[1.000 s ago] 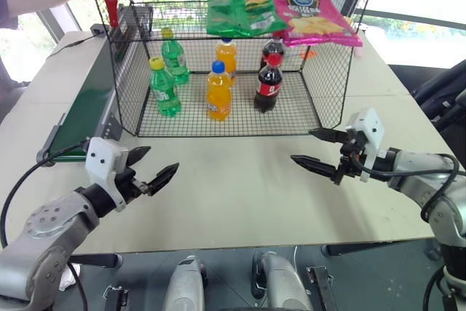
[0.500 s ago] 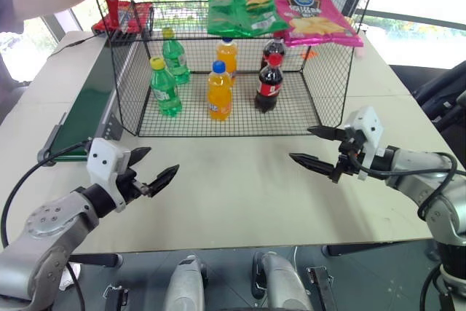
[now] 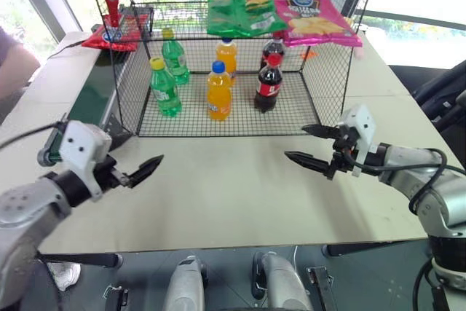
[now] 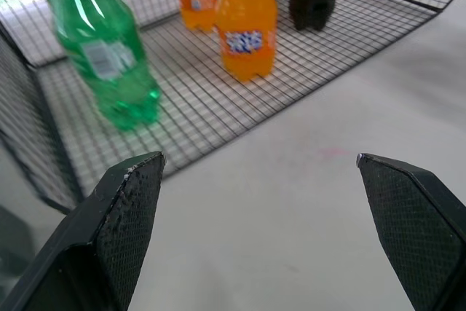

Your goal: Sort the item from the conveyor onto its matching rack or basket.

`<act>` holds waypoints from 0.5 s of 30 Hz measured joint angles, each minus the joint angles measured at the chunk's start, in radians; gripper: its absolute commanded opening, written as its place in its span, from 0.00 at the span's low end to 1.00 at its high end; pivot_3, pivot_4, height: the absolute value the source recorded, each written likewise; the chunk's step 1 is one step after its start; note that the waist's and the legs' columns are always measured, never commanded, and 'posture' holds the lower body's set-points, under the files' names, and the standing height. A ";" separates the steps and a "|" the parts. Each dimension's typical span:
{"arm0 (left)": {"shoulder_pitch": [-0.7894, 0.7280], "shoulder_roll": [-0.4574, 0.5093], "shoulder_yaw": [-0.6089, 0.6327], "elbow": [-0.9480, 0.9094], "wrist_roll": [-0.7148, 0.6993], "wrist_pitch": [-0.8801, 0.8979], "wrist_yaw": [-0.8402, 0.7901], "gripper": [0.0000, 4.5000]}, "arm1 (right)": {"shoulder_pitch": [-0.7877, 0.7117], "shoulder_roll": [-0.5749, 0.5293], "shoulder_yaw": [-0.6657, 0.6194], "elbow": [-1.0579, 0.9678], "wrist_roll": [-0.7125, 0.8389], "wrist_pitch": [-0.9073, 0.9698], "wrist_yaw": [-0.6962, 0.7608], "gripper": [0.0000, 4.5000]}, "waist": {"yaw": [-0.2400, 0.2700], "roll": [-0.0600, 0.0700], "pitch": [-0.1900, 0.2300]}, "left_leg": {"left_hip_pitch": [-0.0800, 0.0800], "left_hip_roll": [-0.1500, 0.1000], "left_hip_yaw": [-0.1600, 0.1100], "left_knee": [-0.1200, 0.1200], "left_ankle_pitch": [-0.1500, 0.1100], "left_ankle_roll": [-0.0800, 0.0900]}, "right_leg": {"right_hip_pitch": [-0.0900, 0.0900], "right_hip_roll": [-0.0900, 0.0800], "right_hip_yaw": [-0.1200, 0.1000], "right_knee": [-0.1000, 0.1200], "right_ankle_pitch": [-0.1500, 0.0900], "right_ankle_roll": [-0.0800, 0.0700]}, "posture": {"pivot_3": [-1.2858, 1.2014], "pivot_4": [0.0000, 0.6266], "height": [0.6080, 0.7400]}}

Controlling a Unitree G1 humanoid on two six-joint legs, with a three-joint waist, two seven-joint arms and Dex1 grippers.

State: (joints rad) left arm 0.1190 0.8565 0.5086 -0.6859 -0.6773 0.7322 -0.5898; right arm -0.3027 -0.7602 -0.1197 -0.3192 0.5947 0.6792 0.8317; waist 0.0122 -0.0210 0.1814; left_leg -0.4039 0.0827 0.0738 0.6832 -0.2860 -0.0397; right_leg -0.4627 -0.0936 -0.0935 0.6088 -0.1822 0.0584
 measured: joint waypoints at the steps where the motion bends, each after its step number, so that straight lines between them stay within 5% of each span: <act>1: 0.022 0.036 0.029 0.005 0.026 -0.012 -0.024 0.99 | -0.009 0.005 -0.001 0.001 0.003 0.004 0.000 1.00 | -0.002 0.000 0.000 | 0.000 0.000 0.000 0.000 0.000 0.000 | -0.001 0.000 0.000 0.000 0.000 0.000 | 0.52 0.24 1.00; 5: 0.119 0.101 0.140 0.079 0.183 -0.122 -0.093 0.99 | -0.037 0.033 -0.007 -0.008 0.048 0.038 -0.004 1.00 | -0.003 0.001 0.001 | 0.000 0.000 0.001 -0.001 0.000 0.000 | -0.002 0.000 0.000 0.000 0.000 0.000 | 0.52 0.24 1.00; 10: 0.277 0.170 0.185 0.311 0.572 -0.552 -0.113 0.99 | -0.066 0.078 -0.007 -0.143 0.180 0.139 -0.050 1.00 | -0.001 0.002 0.001 | -0.001 0.001 0.002 -0.001 0.000 0.000 | -0.004 0.000 0.000 0.001 0.000 -0.001 | 0.52 0.24 1.00; 15: 0.264 0.186 0.193 0.520 0.818 -0.923 -0.014 0.99 | 0.005 0.106 0.033 -0.250 0.218 0.188 -0.113 1.00 | 0.006 0.001 0.000 | -0.003 0.001 0.003 -0.001 0.000 -0.001 | -0.004 -0.003 0.000 -0.001 0.000 -0.001 | 0.52 0.24 1.00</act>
State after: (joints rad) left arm 0.3833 1.0429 0.7019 -0.1658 0.1403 -0.1912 -0.6036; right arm -0.2977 -0.6542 -0.0864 -0.5690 0.8131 0.8670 0.7187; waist 0.0180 -0.0203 0.1815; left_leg -0.4070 0.0837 0.0771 0.6819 -0.2865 -0.0404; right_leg -0.4670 -0.0967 -0.0936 0.6082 -0.1823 0.0572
